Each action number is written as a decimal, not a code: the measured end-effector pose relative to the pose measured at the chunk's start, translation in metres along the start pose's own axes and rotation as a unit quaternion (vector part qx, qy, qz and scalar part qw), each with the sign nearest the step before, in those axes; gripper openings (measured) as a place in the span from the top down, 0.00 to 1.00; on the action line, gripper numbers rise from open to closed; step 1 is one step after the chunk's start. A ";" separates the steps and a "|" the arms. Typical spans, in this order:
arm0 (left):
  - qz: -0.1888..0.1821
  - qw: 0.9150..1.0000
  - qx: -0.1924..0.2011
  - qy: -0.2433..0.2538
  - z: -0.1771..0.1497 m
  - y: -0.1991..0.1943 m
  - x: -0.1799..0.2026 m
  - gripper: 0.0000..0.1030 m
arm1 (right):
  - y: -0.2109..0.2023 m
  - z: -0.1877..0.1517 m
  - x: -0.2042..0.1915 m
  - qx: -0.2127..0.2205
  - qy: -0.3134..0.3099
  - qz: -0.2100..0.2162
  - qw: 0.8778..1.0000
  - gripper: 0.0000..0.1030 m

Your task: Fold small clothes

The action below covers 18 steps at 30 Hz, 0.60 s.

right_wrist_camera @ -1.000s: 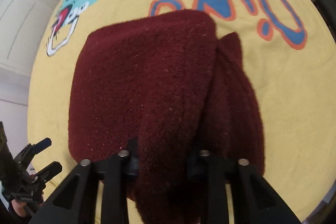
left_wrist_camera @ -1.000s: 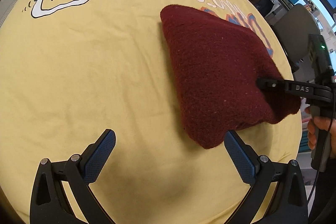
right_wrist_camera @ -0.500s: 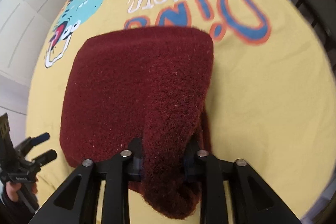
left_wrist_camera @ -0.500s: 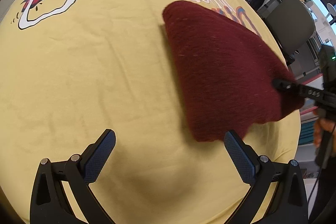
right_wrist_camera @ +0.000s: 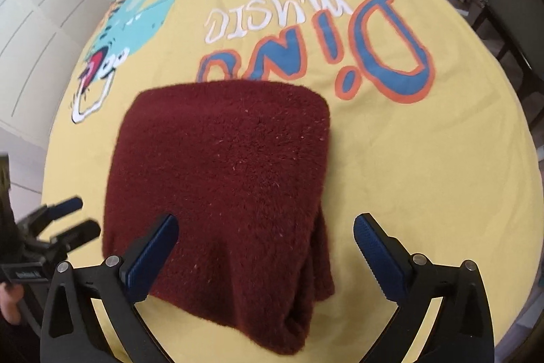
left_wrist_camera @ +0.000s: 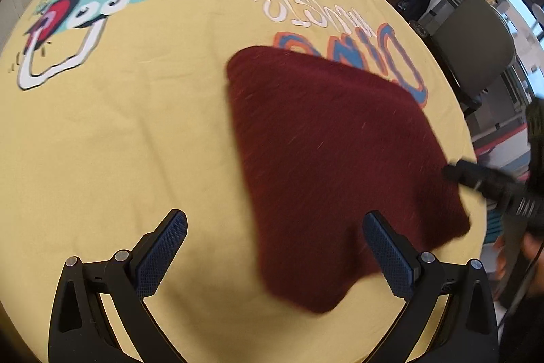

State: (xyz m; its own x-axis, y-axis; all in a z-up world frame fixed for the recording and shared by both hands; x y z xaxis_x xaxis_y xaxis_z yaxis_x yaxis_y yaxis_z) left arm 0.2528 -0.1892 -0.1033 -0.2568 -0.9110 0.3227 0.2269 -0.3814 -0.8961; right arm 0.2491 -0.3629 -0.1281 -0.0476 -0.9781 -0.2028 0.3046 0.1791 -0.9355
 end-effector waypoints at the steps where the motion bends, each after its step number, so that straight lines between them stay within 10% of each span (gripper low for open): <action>1: 0.007 1.000 -0.008 0.000 0.005 0.007 0.004 0.01 | 0.006 0.001 0.000 -0.006 0.001 0.004 1.000 0.00; 10: 0.036 0.996 -0.077 -0.022 0.006 0.074 0.002 0.01 | 0.065 -0.019 0.009 -0.062 0.013 0.026 0.998 0.00; 18: 0.022 0.998 -0.065 0.003 -0.010 0.089 -0.007 0.04 | 0.087 -0.031 0.017 -0.061 0.044 0.078 0.994 0.09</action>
State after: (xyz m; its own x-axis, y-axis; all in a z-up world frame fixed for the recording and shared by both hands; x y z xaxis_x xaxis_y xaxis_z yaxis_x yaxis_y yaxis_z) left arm 0.2658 -0.2149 -0.1883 -0.2545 -0.9252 0.2815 0.1152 -0.3181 -0.9410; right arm 0.2452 -0.3602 -0.2216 -0.0937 -0.9252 -0.3677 0.1975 0.3447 -0.9177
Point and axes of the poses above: each gripper's, at about its wrist camera, not at the fingertips, and y roughly the way its jaws point, x to its right, z to its top, the point moved 3 cm from there along y, roughly the way its jaws point, and after that the axes turned 5 degrees about -z, right-handed, at the moved point
